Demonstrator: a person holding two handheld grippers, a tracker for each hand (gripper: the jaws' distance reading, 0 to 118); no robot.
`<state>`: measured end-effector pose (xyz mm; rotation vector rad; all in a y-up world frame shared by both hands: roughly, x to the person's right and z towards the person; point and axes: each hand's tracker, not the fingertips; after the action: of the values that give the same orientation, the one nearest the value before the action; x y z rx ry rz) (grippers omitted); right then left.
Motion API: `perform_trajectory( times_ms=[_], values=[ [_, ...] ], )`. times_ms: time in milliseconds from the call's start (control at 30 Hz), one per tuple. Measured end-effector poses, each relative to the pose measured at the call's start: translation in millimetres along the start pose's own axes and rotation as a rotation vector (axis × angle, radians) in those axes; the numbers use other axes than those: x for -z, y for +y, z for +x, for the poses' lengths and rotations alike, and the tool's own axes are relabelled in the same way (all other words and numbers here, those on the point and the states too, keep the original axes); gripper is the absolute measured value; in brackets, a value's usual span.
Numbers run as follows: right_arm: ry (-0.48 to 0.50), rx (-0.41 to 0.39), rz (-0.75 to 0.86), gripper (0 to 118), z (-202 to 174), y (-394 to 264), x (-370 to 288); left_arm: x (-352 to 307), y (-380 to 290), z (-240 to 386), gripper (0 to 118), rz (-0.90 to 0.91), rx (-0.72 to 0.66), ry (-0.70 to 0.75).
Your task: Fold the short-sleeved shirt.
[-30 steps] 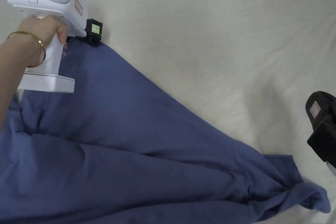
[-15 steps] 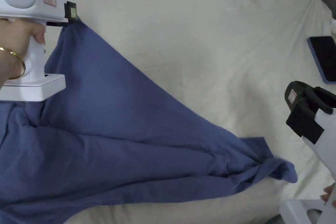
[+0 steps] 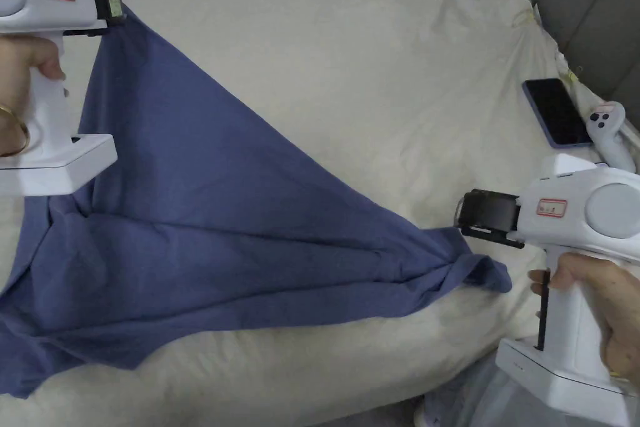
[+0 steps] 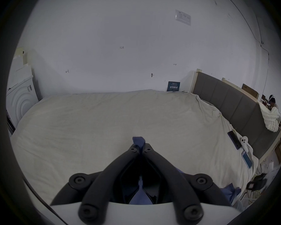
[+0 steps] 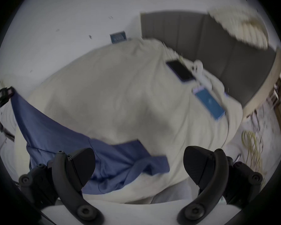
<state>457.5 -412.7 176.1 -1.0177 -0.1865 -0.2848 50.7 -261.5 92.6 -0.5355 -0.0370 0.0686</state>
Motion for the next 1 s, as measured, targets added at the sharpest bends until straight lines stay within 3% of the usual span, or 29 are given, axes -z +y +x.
perform_trajectory(
  times_ms=[167,333,500,600,667,867,1000],
  values=[
    [-0.024,0.128,-0.148,108,-5,-17,44,-8,-3,4,0,0.004,-0.008,-0.004],
    [0.023,0.189,-0.213,92,-20,-28,81,3,-4,2,0,-0.002,0.002,0.0],
    [0.009,0.245,-0.222,50,-33,-31,109,6,-8,3,0,-0.004,-0.01,-0.002],
    [-0.029,0.174,-0.181,38,-42,-30,111,8,-12,0,0,-0.003,-0.034,-0.006],
    [-0.014,0.144,-0.162,5,-44,-29,111,11,-15,-1,0,-0.007,-0.037,0.0],
    [0.111,0.182,-0.148,3,-36,-19,106,11,-17,-4,0,-0.013,-0.04,0.009],
    [0.169,0.12,-0.105,3,-42,-7,93,11,-7,-14,0,-0.002,-0.033,0.026]
  ],
)
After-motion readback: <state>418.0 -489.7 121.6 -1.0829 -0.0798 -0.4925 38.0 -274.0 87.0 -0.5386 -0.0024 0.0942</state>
